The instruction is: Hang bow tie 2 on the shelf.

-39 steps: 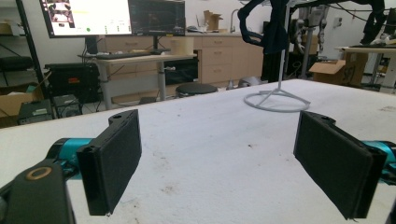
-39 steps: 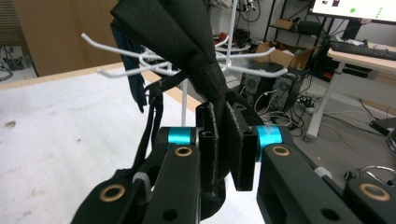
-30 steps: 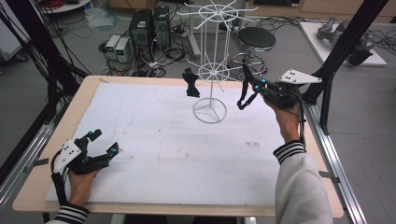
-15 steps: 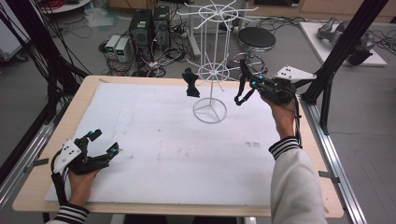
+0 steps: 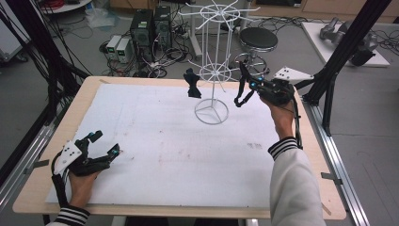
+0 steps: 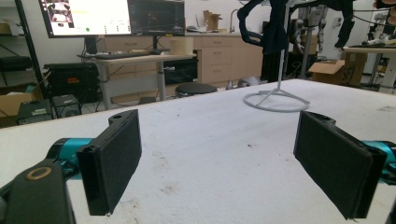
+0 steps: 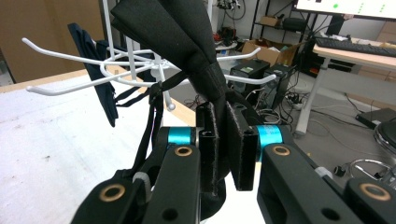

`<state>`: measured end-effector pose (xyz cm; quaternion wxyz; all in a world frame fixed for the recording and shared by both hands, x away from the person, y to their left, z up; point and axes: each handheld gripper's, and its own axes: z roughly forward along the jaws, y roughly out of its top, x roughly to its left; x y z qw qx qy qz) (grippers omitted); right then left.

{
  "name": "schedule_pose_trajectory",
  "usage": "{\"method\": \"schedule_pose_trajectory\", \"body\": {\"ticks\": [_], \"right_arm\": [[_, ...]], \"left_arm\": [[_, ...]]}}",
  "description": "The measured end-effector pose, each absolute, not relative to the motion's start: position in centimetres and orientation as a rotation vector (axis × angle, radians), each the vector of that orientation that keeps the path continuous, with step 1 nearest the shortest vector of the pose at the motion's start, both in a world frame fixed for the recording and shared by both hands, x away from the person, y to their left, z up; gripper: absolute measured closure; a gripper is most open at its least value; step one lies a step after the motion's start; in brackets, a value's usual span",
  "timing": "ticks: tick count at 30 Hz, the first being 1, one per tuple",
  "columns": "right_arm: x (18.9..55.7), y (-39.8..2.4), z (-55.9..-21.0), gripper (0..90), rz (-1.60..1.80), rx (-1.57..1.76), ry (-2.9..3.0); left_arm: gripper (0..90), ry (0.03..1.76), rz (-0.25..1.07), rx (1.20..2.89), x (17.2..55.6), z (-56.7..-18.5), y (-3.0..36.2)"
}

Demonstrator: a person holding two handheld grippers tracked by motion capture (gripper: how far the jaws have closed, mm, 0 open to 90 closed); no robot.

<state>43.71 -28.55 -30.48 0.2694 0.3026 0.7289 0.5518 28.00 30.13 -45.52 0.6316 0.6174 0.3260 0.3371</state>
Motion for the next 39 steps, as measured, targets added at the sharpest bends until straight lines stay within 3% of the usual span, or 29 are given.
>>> {"method": "schedule_pose_trajectory", "body": {"ticks": [34,37,39], "right_arm": [[45.0,-26.6,-32.9,82.6,1.474,0.848,2.046],[44.9,-26.4,-33.0,79.8,1.468,0.843,2.046],[44.9,-26.3,-33.1,70.8,1.456,0.831,2.052]], "left_arm": [[15.6,0.743,0.77,1.413,28.0,-45.5,30.2],[15.6,0.743,0.77,1.413,28.0,-45.5,30.2],[15.6,0.742,0.77,1.414,28.0,-45.5,30.2]]}}
